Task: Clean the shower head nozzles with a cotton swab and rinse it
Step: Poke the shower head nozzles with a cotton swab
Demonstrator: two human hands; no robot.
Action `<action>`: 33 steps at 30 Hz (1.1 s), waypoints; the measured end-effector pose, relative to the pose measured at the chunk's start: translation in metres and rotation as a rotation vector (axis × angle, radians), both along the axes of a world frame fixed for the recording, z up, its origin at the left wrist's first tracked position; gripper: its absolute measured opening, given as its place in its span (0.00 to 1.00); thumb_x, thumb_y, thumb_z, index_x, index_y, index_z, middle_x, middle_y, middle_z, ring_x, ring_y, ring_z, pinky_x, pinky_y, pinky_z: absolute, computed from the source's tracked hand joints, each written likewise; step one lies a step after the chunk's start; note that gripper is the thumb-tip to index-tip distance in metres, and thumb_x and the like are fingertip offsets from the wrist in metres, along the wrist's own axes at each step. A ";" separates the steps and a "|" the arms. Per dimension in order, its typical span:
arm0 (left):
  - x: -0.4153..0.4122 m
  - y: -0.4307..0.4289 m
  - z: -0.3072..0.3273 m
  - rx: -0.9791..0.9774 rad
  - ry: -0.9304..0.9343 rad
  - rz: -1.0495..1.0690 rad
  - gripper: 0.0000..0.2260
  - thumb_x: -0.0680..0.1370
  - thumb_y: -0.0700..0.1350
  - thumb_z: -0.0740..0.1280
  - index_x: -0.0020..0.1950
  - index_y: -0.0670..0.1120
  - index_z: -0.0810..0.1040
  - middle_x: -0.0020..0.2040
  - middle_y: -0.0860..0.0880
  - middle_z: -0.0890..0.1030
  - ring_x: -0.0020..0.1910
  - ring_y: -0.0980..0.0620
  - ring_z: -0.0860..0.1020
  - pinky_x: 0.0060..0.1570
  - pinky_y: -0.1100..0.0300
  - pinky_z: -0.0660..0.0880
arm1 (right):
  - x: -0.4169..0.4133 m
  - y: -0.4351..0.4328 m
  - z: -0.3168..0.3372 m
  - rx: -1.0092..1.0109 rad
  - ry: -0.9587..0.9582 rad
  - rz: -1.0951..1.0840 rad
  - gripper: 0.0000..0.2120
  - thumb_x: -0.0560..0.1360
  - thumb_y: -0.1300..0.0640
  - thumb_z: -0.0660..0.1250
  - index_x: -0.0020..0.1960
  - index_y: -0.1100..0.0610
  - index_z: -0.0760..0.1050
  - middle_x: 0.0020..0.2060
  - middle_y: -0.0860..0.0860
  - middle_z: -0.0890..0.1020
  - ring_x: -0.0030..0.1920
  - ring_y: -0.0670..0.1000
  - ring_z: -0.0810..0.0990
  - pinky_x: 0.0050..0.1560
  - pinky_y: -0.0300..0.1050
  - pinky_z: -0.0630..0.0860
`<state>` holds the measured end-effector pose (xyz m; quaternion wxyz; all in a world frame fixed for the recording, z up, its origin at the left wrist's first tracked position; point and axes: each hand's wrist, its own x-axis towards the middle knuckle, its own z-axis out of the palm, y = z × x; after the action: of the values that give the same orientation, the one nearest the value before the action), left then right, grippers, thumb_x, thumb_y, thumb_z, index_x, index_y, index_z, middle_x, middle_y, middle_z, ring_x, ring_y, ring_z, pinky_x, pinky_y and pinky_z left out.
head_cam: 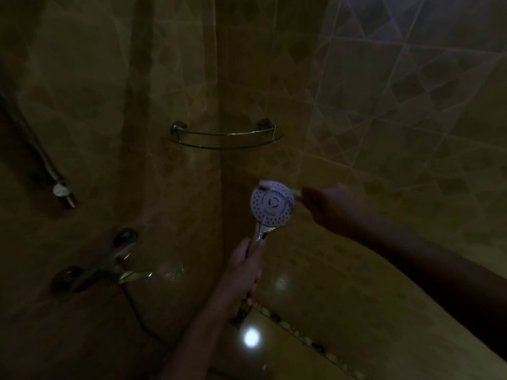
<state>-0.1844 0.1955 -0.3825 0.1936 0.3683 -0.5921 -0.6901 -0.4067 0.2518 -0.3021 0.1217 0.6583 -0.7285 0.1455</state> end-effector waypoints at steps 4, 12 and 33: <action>0.005 -0.009 -0.002 0.023 0.011 0.001 0.11 0.81 0.57 0.59 0.44 0.52 0.71 0.28 0.52 0.67 0.21 0.54 0.62 0.20 0.69 0.59 | 0.004 -0.005 0.000 0.009 -0.039 0.126 0.13 0.82 0.49 0.59 0.51 0.54 0.79 0.31 0.44 0.78 0.26 0.43 0.77 0.25 0.38 0.74; 0.015 -0.035 -0.003 0.069 0.040 0.025 0.10 0.81 0.57 0.60 0.41 0.56 0.73 0.27 0.53 0.67 0.20 0.56 0.62 0.20 0.69 0.58 | 0.001 -0.028 -0.006 -0.095 -0.100 0.044 0.09 0.81 0.52 0.61 0.48 0.53 0.78 0.27 0.41 0.72 0.24 0.39 0.73 0.23 0.31 0.67; 0.022 -0.141 0.026 0.209 0.189 0.172 0.11 0.80 0.57 0.62 0.43 0.51 0.73 0.26 0.52 0.68 0.19 0.53 0.60 0.22 0.67 0.58 | -0.014 -0.223 0.081 0.071 -0.300 -0.104 0.12 0.83 0.57 0.59 0.57 0.60 0.79 0.44 0.54 0.81 0.41 0.48 0.78 0.38 0.38 0.72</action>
<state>-0.1629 0.0542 -0.3566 0.2674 0.3692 -0.4626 -0.7604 -0.4203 0.0288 -0.2214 -0.0044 0.5946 -0.7761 0.2101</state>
